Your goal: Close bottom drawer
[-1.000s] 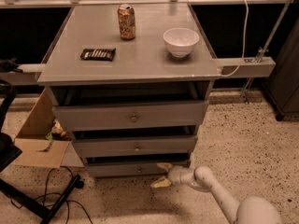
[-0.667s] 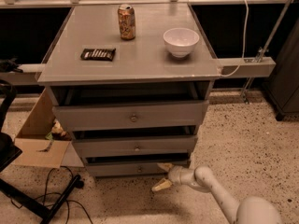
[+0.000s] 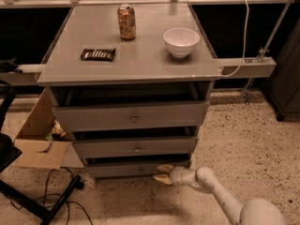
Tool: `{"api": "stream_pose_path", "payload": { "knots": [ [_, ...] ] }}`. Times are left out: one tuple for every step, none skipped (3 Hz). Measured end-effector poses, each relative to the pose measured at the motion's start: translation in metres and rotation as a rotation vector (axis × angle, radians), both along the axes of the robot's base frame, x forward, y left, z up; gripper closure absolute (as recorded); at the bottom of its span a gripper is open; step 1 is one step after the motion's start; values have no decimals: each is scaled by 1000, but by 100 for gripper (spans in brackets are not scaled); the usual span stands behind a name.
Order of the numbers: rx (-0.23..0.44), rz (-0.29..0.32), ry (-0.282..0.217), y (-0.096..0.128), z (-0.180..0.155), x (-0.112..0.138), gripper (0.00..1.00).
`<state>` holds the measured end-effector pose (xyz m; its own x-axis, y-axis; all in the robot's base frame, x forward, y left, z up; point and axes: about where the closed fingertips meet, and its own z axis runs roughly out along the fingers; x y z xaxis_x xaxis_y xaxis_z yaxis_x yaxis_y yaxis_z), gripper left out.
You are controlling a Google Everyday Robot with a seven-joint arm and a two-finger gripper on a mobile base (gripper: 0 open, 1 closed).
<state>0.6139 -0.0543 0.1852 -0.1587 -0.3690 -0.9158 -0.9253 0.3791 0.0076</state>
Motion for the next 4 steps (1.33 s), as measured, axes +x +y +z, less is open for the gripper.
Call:
{"api": "stream_pose_path", "payload": {
  "knots": [
    [-93, 36, -34, 7, 11, -14, 74],
    [-333, -44, -121, -71, 57, -8, 100],
    [-507, -102, -143, -126, 96, -12, 100],
    [-645, -142, -164, -157, 136, -13, 100]
  ]
}}
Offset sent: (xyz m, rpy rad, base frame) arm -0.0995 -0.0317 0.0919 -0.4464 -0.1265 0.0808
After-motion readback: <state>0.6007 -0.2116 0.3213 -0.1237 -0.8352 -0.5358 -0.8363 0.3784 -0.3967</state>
